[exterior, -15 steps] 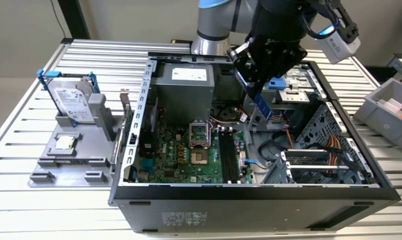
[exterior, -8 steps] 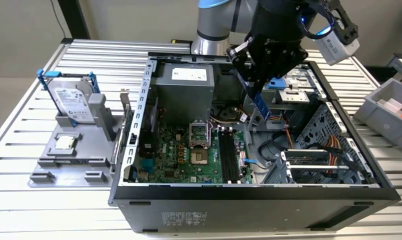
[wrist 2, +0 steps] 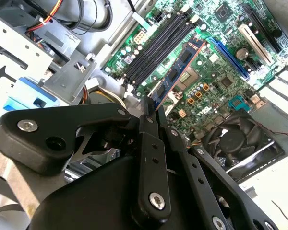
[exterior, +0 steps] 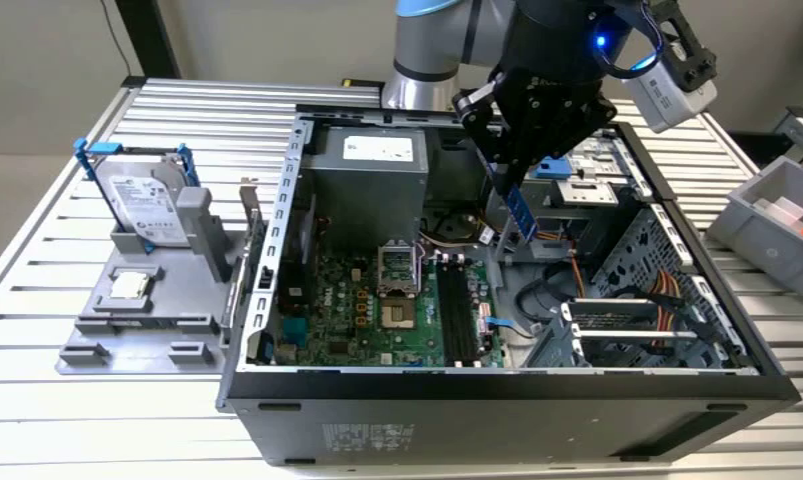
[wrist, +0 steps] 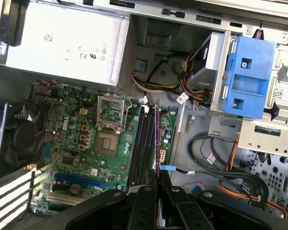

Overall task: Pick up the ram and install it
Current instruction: 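Insert the ram into the slot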

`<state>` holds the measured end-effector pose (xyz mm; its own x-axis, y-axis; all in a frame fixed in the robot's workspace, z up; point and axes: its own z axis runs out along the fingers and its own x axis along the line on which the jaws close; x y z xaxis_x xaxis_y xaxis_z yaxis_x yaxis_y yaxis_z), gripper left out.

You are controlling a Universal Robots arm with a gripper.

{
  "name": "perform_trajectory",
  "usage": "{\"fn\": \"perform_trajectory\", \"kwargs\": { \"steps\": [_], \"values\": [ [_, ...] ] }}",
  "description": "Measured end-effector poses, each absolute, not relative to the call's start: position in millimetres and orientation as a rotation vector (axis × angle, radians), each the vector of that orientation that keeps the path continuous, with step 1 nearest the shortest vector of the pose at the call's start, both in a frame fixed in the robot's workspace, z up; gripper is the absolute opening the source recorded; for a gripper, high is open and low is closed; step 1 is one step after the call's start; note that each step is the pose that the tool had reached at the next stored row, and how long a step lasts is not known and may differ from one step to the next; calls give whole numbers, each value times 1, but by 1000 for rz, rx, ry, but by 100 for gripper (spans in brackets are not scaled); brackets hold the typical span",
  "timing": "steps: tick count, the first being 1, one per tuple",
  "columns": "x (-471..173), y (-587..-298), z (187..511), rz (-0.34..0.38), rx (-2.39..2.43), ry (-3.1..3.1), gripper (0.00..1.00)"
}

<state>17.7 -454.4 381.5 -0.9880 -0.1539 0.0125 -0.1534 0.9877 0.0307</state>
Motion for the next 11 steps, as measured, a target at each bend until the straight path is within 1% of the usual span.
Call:
{"fn": "perform_trajectory", "kwargs": {
  "steps": [11],
  "values": [
    [18,-454,378,-43,241,-3118,0]
  ]
}}
